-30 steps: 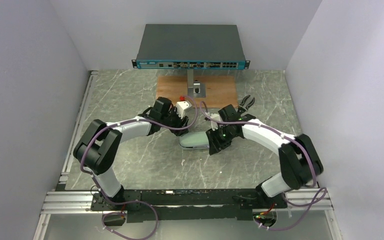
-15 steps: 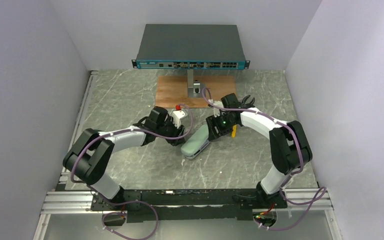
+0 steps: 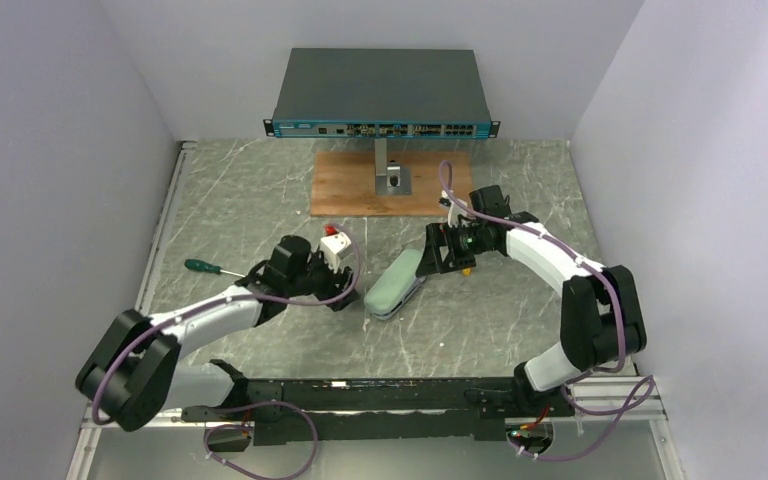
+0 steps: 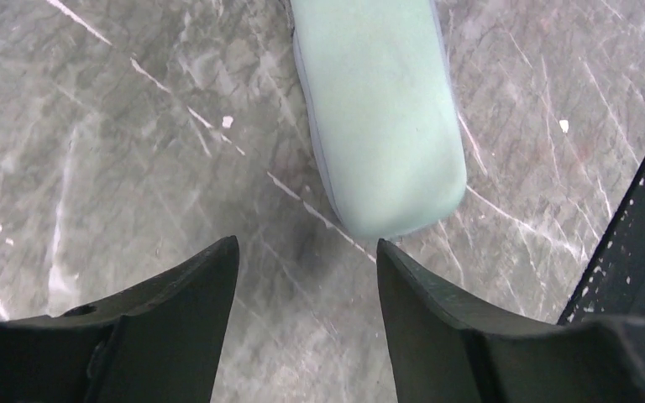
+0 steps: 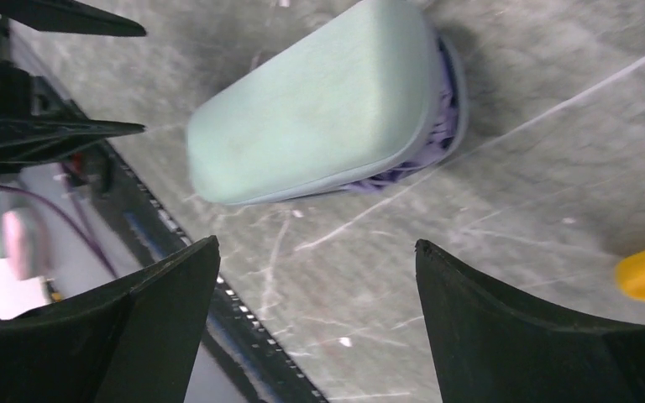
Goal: Open the umbrella
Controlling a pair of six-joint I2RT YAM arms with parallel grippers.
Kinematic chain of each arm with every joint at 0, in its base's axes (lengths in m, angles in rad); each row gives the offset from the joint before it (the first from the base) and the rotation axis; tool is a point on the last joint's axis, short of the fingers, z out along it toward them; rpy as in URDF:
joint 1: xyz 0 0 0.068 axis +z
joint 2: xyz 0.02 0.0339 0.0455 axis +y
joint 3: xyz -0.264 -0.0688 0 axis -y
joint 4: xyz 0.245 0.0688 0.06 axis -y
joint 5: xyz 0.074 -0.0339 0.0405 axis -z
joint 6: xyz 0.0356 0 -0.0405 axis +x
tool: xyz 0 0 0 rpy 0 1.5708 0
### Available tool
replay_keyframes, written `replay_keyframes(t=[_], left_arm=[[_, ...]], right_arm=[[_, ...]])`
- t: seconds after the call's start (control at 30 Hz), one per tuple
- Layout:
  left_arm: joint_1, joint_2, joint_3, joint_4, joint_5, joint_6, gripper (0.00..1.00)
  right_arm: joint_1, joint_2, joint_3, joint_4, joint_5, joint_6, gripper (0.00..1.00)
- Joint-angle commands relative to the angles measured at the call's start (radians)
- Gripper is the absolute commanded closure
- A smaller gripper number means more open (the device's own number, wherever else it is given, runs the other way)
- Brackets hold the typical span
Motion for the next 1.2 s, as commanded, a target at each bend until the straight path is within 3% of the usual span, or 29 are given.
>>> replay_keyframes(t=[0.0, 0.27, 0.3, 0.33, 0.5, 0.67, 0.8, 1.03, 1.17], left_arm=[[-0.037, -0.111, -0.084, 0.058, -0.08, -0.053, 0.33], [-0.164, -0.08, -0.142, 0.118, -0.128, -0.045, 0.34], [-0.174, -0.15, -0.144, 0.129, -0.134, -0.046, 0.34], [-0.184, -0.063, -0.147, 0.138, -0.147, -0.048, 0.34], [-0.192, 0.007, -0.142, 0.174, -0.178, -0.049, 0.35], [-0.197, 0.076, -0.128, 0.214, -0.181, -0.063, 0.37], [-0.203, 0.1, -0.119, 0.24, -0.157, -0.079, 0.39], [-0.245, 0.131, -0.109, 0.26, -0.189, -0.119, 0.43], [-0.241, 0.172, -0.083, 0.239, -0.239, -0.143, 0.5]], right_arm=[[0.003, -0.027, -0.065, 0.086, -0.118, 0.267, 0.12], [0.055, 0.098, -0.048, 0.149, -0.112, 0.356, 0.11], [0.064, 0.105, -0.047, 0.159, -0.115, 0.368, 0.11], [0.071, 0.111, -0.045, 0.169, -0.112, 0.381, 0.11], [0.113, 0.157, -0.048, 0.27, -0.068, 0.505, 0.11], [0.122, 0.203, -0.068, 0.3, -0.024, 0.566, 0.19], [0.118, 0.245, -0.094, 0.314, -0.013, 0.606, 0.34], [0.105, 0.281, -0.13, 0.356, 0.001, 0.689, 0.72], [0.097, 0.282, -0.164, 0.401, 0.006, 0.74, 0.95]])
